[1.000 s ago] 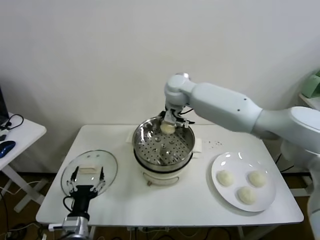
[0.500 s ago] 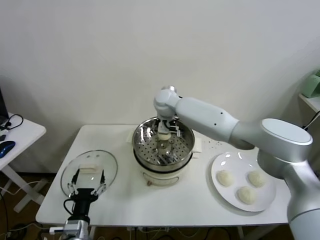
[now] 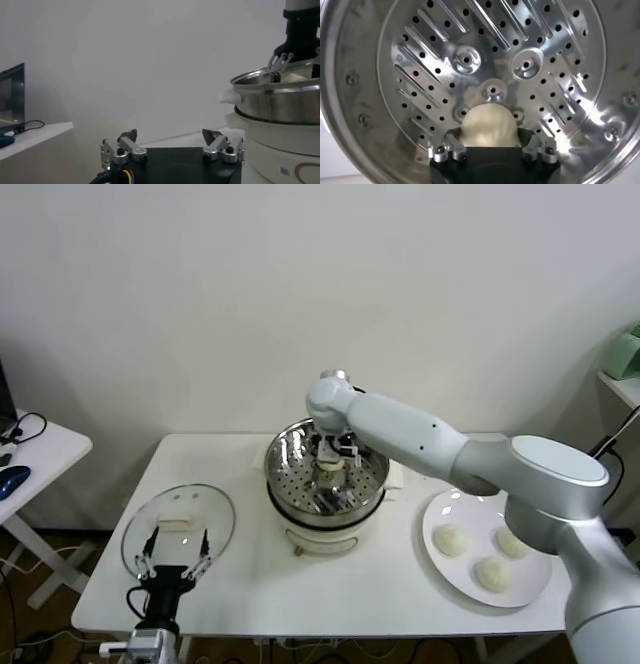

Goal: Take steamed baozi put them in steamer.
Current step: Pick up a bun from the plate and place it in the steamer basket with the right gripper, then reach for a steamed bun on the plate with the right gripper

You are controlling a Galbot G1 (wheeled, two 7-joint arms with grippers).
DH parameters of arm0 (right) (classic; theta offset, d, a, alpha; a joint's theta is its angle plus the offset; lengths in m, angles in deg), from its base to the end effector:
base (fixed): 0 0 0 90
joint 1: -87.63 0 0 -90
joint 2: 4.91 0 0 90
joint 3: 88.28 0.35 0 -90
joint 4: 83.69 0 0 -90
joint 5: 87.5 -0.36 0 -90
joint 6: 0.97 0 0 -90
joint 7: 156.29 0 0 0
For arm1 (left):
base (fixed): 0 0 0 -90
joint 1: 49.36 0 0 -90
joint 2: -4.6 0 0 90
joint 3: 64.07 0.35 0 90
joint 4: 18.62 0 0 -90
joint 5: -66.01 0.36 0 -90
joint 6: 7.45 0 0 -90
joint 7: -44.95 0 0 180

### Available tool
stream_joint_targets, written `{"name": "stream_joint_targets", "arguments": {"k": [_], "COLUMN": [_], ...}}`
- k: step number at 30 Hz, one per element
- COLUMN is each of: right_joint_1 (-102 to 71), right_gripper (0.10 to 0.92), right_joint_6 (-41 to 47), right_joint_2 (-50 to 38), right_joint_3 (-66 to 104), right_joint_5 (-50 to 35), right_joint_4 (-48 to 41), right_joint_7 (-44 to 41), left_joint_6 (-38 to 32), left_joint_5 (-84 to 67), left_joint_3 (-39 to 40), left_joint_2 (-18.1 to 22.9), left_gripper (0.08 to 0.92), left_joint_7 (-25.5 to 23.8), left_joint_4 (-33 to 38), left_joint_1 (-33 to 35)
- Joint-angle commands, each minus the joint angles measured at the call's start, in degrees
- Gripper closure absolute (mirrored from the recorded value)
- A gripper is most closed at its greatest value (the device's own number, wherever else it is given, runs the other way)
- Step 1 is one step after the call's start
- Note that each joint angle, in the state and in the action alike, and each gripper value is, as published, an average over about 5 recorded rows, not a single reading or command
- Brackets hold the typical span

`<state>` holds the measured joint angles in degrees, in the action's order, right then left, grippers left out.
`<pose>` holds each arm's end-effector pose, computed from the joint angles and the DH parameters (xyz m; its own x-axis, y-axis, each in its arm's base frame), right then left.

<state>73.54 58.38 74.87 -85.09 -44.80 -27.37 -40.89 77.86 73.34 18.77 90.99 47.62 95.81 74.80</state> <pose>0.5802 0.1968 -0.1284 -0.3751 0.0031 0.9270 -0.0967 -0.9947 -0.0359 0.1578 0.0534 -0.3466 -0.9912 -0.1128 0.0695 -0.0922 0.9641 0.2492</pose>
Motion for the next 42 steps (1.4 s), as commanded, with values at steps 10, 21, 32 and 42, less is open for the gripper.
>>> {"name": "stream_joint_targets", "arguments": {"k": [10,21,32,42], "right_joint_1": [5.1,25.2,17.5,-6.8], "right_gripper": [0.203,0.203,0.203,0.203], "right_joint_6": [-1.3,23.4,33.5,34.4], "right_joint_2": [-4.0,-26.4,-45.0,-50.1], "right_joint_3": [-0.2,-18.4,-19.2,-3.4], "right_joint_5": [-5.3,-54.2,-63.8,-52.6], "right_joint_4": [5.7,17.3,19.6,19.7], "right_joint_7": [-2.2,-6.0,-3.4,-0.8], "left_joint_6": [0.2,1.0,2.1,2.0], "left_joint_5": [0.3,-1.2,-4.9,-4.9], "left_joint_3": [0.2,0.5,1.1,0.5], "left_joint_2": [0.4,-0.3,-0.3,-0.2], "left_gripper": [0.177,0.177,0.177,0.177], "left_joint_7": [0.0,0.3,2.9,3.2], "left_joint_4": [0.8,1.0,1.9,3.2], "left_joint_1": [0.0,-0.9,-1.0,0.7]}}
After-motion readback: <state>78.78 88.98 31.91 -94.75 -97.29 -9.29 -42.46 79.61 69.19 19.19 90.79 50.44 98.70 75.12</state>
